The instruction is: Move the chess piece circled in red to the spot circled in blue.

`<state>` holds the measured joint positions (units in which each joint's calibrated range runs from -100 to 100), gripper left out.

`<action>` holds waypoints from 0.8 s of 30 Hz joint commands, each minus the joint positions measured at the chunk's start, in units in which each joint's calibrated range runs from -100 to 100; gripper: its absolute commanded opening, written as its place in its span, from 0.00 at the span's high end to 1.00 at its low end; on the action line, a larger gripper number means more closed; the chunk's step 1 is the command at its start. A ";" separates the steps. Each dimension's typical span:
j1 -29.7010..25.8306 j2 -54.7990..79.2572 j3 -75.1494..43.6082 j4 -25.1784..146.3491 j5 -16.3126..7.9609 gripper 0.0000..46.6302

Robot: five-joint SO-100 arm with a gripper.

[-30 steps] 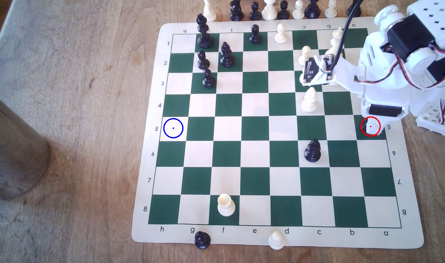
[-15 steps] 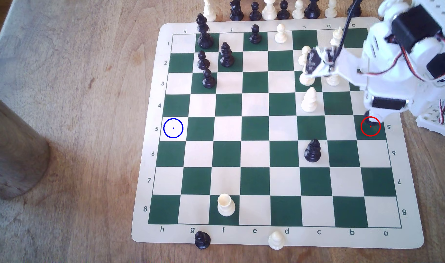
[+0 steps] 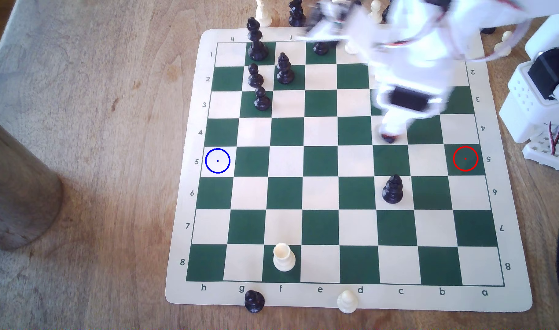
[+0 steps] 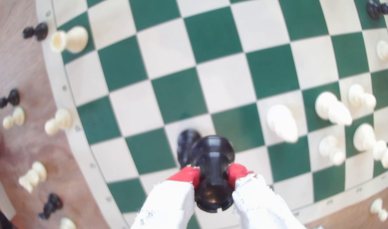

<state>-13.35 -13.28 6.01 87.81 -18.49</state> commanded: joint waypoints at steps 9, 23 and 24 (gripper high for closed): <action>4.31 23.98 -41.01 5.48 0.98 1.00; 8.69 42.74 -58.96 -4.35 1.22 1.00; 8.93 43.16 -58.96 -5.66 1.22 1.00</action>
<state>-5.38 30.46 -47.49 87.97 -17.46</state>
